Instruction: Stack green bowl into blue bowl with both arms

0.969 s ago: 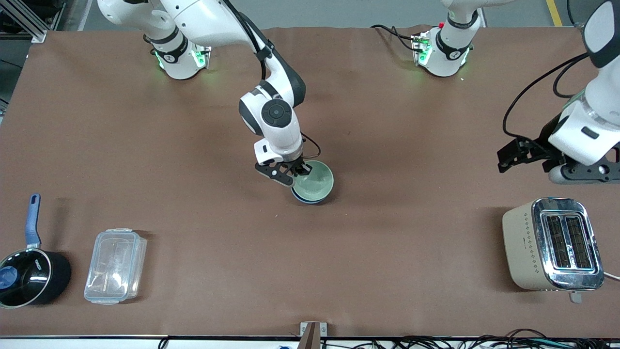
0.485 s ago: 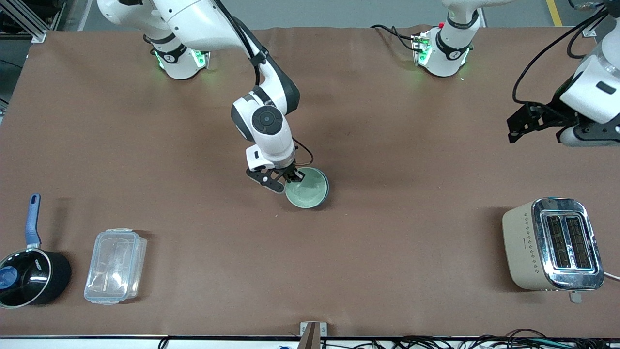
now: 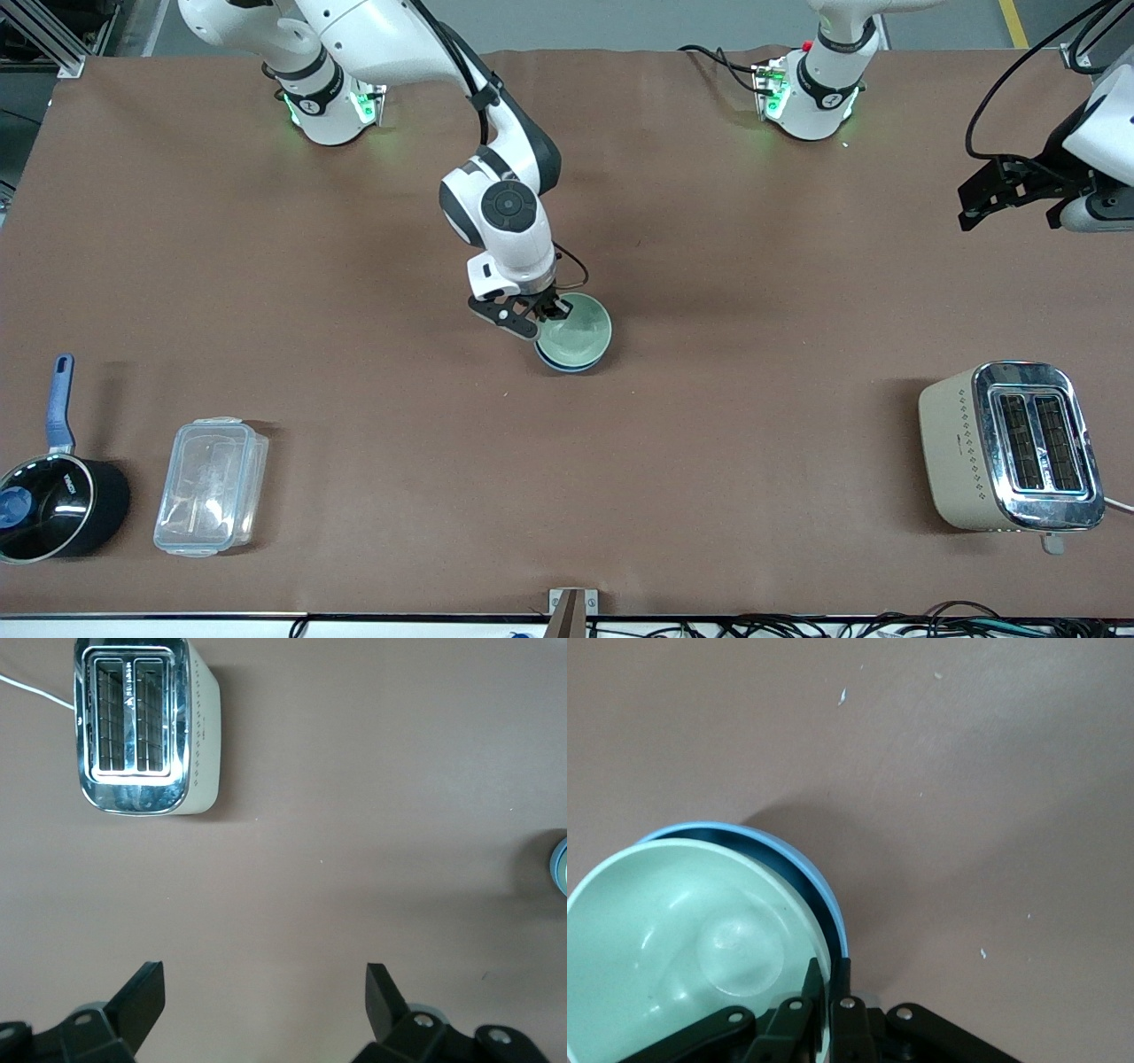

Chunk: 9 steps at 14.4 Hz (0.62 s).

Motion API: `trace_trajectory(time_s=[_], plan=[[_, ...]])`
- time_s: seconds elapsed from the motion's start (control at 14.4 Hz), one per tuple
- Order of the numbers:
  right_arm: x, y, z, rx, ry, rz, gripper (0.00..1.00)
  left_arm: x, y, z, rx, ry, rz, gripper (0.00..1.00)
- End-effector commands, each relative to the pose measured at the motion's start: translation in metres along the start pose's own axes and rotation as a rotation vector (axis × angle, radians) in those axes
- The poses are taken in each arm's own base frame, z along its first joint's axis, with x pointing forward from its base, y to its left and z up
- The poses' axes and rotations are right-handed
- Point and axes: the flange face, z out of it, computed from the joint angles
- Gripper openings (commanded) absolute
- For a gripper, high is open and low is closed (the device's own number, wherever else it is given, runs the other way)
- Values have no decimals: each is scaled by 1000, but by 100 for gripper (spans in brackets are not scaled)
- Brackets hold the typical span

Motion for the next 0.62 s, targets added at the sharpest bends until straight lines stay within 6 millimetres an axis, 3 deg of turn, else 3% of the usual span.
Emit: trace_trajectory(time_s=[0.0, 0.28, 0.35, 0.55], plan=[[-1, -2, -1, 2, 19, 13, 3, -12, 3, -2, -8, -17, 15, 100], [15, 2, -2, 1, 20, 23, 13, -11, 5, -3, -9, -15, 23, 100], [19, 3, 1, 2, 22, 29, 22, -11, 6, -2, -9, -17, 24, 100], [14, 3, 6, -7, 17, 32, 69, -10, 6, -1, -10, -17, 24, 100]])
